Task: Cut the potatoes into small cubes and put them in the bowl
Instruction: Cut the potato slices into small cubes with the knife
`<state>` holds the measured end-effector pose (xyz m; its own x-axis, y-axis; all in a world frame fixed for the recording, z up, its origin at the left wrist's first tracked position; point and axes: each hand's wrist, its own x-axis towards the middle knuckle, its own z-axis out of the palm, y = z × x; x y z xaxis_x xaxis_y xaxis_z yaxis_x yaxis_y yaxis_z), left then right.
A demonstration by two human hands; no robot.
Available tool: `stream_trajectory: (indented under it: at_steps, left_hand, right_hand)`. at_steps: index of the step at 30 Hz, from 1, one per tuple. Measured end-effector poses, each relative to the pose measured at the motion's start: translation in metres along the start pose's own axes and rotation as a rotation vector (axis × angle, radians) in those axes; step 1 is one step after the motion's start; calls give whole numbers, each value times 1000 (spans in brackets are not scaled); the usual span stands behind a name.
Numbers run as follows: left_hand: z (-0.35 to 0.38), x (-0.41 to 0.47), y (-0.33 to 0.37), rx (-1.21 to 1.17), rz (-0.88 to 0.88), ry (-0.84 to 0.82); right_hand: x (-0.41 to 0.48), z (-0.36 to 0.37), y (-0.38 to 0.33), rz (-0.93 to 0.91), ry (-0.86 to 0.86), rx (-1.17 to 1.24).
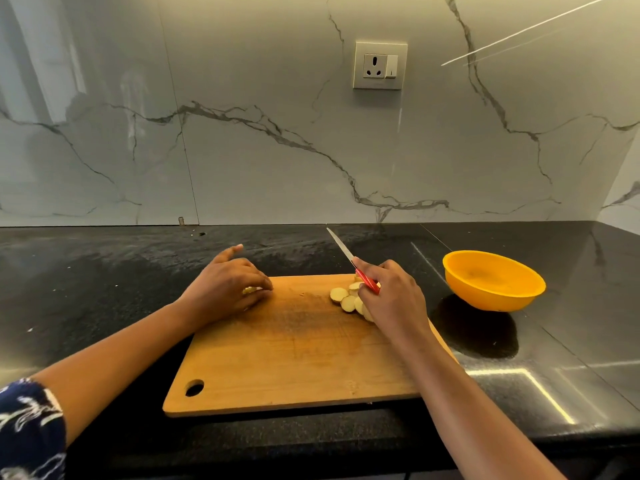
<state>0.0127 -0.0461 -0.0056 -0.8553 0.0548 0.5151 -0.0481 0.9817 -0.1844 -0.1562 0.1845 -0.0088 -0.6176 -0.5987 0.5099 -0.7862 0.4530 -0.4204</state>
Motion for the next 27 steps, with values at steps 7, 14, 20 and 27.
stream_trajectory:
  at_steps: [7, 14, 20, 27]
  left_hand:
    - [-3, 8, 1, -188, -234, 153]
    - [6, 77, 53, -386, -168, -434]
    - [21, 101, 58, -512, -182, -521]
    - [-19, 62, 41, -609, -280, -352]
  right_hand:
    - [0, -4, 2, 34, 42, 67]
    - [1, -8, 6, 100, 88, 90]
    - [1, -7, 6, 78, 62, 71]
    - [-3, -11, -1, 37, 28, 70]
